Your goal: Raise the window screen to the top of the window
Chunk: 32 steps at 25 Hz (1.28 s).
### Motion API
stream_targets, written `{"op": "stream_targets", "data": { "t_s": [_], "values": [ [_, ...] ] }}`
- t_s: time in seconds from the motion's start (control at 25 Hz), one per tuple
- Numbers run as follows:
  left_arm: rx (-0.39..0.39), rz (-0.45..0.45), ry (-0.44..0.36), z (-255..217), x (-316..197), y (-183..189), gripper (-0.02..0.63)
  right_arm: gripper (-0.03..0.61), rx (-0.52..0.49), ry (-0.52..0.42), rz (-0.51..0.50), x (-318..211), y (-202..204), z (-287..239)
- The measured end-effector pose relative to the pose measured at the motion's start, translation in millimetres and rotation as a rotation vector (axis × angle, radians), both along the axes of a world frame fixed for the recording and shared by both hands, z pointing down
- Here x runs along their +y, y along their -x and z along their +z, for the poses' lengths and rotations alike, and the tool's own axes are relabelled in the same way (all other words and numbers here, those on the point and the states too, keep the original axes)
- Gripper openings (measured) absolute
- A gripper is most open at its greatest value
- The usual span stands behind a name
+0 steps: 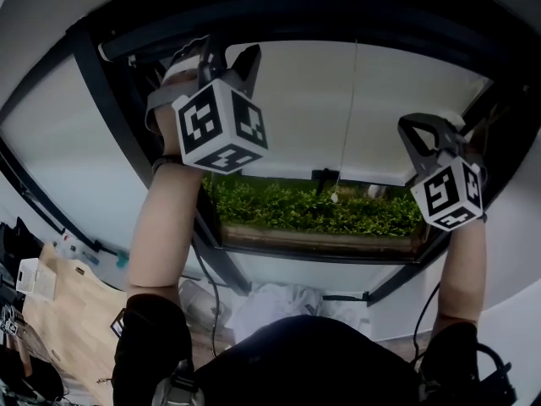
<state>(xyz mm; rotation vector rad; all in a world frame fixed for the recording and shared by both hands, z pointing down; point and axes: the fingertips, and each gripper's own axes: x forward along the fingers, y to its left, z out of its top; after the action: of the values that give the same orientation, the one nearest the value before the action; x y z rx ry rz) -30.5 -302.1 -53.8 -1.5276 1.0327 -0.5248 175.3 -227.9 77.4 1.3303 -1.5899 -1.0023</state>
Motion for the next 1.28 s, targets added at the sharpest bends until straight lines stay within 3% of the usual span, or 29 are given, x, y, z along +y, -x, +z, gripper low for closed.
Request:
{"op": "stream_targets", "data": {
  "t_s": [0.12, 0.4, 0.64, 1.04, 1.28],
  "values": [
    [0.061, 0.032, 0.017, 3, 5, 1, 0.091, 0.005, -0.029, -0.006, -0.013, 0, 7, 7],
    [0.203, 0.153, 0.178, 36, 1, 1, 0.066, 0.005, -0.079, 0.02, -0.029, -5, 16, 33],
    [0.375, 0.308, 0.315, 77, -4, 2, 0.026, 0.005, -0.276, -0.082, 0.013, -7, 5, 39],
    [0.592, 0.405, 0.497, 140, -20, 6, 0.006, 0.005, -0.578, -0.124, 0.009, -5, -10, 67],
    [0.655, 0.415, 0.58, 176, -21, 5, 0.006, 0.005, -0.746, -0.131, -0.003, -3, -18, 86]
  ]
}}
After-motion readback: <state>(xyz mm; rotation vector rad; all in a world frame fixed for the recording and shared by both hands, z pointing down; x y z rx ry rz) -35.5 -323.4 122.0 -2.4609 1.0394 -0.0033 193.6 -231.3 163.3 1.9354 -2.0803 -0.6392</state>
